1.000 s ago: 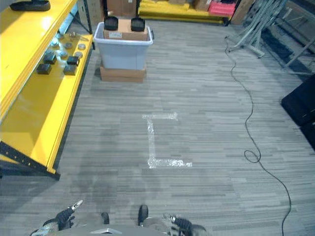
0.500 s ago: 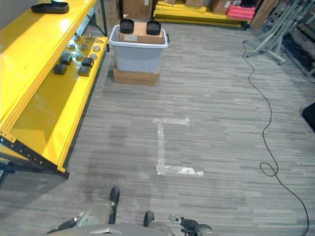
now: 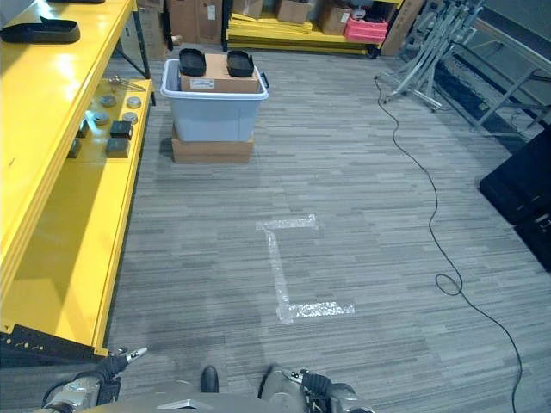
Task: Move parts from the plastic box to the shelf.
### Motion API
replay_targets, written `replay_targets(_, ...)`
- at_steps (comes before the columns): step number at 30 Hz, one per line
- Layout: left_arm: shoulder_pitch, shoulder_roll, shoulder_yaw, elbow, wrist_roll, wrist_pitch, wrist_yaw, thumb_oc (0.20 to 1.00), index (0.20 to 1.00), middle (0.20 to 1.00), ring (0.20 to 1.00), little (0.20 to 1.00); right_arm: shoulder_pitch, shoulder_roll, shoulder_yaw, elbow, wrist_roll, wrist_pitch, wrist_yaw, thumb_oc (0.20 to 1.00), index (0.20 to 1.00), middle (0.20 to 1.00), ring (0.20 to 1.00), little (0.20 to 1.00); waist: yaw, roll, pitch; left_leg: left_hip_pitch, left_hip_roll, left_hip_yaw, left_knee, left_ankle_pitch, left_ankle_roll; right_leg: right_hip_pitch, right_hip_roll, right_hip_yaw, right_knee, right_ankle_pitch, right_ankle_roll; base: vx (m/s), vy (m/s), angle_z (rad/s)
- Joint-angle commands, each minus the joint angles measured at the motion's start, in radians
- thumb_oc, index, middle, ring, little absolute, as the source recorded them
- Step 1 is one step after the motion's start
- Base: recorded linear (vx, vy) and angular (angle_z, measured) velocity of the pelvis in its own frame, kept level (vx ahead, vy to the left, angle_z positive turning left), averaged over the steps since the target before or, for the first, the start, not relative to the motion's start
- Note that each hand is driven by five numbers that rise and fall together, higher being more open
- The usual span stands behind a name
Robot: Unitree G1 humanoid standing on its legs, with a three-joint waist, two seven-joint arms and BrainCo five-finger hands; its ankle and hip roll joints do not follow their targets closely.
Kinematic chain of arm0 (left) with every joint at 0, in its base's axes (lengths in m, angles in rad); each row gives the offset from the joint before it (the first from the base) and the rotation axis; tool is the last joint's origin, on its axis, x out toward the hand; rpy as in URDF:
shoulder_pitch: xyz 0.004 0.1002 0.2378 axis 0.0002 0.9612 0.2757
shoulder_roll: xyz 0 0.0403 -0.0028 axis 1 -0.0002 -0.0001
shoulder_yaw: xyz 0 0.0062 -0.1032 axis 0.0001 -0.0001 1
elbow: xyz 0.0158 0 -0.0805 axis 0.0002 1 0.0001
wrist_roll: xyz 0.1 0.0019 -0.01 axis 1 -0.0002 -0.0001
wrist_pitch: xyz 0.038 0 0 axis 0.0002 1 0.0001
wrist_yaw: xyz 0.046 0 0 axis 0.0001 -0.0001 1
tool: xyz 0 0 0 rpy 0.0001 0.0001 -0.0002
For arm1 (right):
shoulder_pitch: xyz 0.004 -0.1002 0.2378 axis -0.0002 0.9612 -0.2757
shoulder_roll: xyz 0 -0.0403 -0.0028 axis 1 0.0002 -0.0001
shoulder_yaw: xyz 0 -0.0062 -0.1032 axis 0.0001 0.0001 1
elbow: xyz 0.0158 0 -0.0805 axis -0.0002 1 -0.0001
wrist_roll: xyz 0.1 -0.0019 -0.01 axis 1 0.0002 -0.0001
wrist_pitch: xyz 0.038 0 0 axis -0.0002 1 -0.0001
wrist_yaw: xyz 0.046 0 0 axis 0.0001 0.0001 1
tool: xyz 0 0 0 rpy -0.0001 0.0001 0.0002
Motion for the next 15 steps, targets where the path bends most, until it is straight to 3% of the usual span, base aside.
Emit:
replay_targets(1, -0.021, -0.004, -0.016, 0.029, -0.028, 0.008, 0.017, 1.0, 1.0, 1.0, 1.0, 1.0, -0.017, -0.047, 0.001, 0.06, -0.038, 0.025, 0.01, 1.0, 1.0, 1.0, 1.0, 1.0, -0.055, -0.017, 0.018, 0.04, 0.017, -0.113, 0.114, -0.094, 0.004, 0.02, -0.005, 0.117, -0.105, 0.211, 0.051, 0.31, -0.116, 0.32)
replay_targets(2, -0.022, -0.005, -0.017, 0.032, -0.02, 0.003, 0.02, 1.0, 1.0, 1.0, 1.0, 1.0, -0.015, -0.047, 0.0, 0.064, -0.038, 0.025, 0.01, 1.0, 1.0, 1.0, 1.0, 1.0, -0.059, -0.015, 0.018, 0.044, 0.019, -0.116, 0.113, -0.096, 0.004, 0.018, -0.002, 0.122, -0.105, 0.211, 0.05, 0.42, -0.218, 0.77)
replay_targets(3, -0.024, -0.013, -0.03, 0.045, 0.097, -0.047, 0.031, 1.0, 1.0, 1.0, 1.0, 1.0, -0.003, -0.045, -0.006, 0.073, -0.026, 0.035, -0.001, 1.0, 1.0, 1.0, 1.0, 1.0, -0.075, -0.01, 0.011, 0.065, 0.037, -0.122, 0.103, -0.096, -0.007, 0.027, 0.022, 0.137, -0.108, 0.198, 0.031, 0.25, -0.15, 0.75)
replay_targets(4, -0.024, -0.013, -0.03, 0.045, 0.097, -0.047, 0.031, 1.0, 1.0, 1.0, 1.0, 1.0, -0.003, -0.045, -0.006, 0.073, -0.026, 0.035, -0.001, 1.0, 1.0, 1.0, 1.0, 1.0, -0.075, -0.009, 0.012, 0.066, 0.037, -0.122, 0.102, -0.096, -0.007, 0.028, 0.022, 0.137, -0.108, 0.198, 0.031, 0.38, -0.26, 0.64)
replay_targets(6, -0.019, -0.031, -0.049, 0.048, 0.036, -0.048, 0.037, 1.0, 1.0, 1.0, 1.0, 1.0, 0.0, -0.054, -0.003, 0.083, -0.074, 0.061, 0.01, 1.0, 1.0, 1.0, 1.0, 1.0, -0.078, -0.003, -0.002, 0.062, 0.071, -0.128, 0.156, -0.036, -0.037, 0.056, 0.048, 0.139, -0.122, 0.176, 0.003, 0.33, -0.274, 0.31)
replay_targets(7, -0.016, -0.051, -0.05, 0.03, -0.006, -0.045, 0.048, 1.0, 1.0, 1.0, 1.0, 1.0, -0.005, -0.059, 0.01, 0.086, -0.109, 0.042, 0.016, 1.0, 1.0, 1.0, 1.0, 1.0, -0.065, -0.013, -0.002, -0.025, 0.09, -0.13, 0.4, 0.097, -0.073, 0.099, 0.057, 0.132, -0.151, 0.159, -0.031, 0.32, -0.321, 0.47)
replay_targets(9, -0.018, -0.053, -0.045, 0.014, -0.005, -0.035, 0.054, 1.0, 1.0, 1.0, 1.0, 1.0, -0.012, -0.061, 0.024, 0.073, -0.122, 0.048, -0.003, 1.0, 1.0, 1.0, 1.0, 1.0, -0.048, -0.037, 0.008, -0.148, 0.088, -0.118, 0.597, 0.128, -0.074, 0.132, 0.043, 0.128, -0.165, 0.156, -0.049, 0.25, -0.293, 0.48)
replay_targets(10, -0.019, -0.055, -0.04, 0.008, -0.013, -0.024, 0.047, 1.0, 1.0, 1.0, 1.0, 1.0, -0.018, -0.064, 0.032, 0.074, -0.136, 0.043, -0.015, 1.0, 1.0, 1.0, 1.0, 1.0, -0.035, -0.042, 0.012, -0.213, 0.091, -0.107, 0.653, 0.115, -0.067, 0.15, 0.042, 0.122, -0.168, 0.148, -0.055, 0.2, -0.194, 0.27)
replay_targets(13, -0.017, -0.061, -0.032, 0.008, 0.015, 0.0, 0.035, 1.0, 1.0, 1.0, 1.0, 1.0, -0.038, -0.068, 0.034, 0.08, -0.1, 0.012, -0.032, 1.0, 1.0, 1.0, 1.0, 1.0, -0.004, -0.036, 0.019, -0.252, 0.096, -0.08, 0.577, 0.087, -0.057, 0.192, 0.049, 0.11, -0.174, 0.12, -0.052, 0.32, -0.091, -0.05)
replay_targets(15, 0.003, -0.067, -0.037, 0.026, 0.082, -0.013, 0.035, 1.0, 1.0, 1.0, 1.0, 1.0, -0.065, -0.068, 0.024, 0.067, -0.064, 0.003, -0.045, 1.0, 1.0, 1.0, 1.0, 1.0, 0.024, -0.021, 0.021, -0.252, 0.076, -0.069, 0.374, 0.095, -0.063, 0.219, 0.07, 0.12, -0.183, 0.095, -0.041, 0.33, 0.028, -0.03)
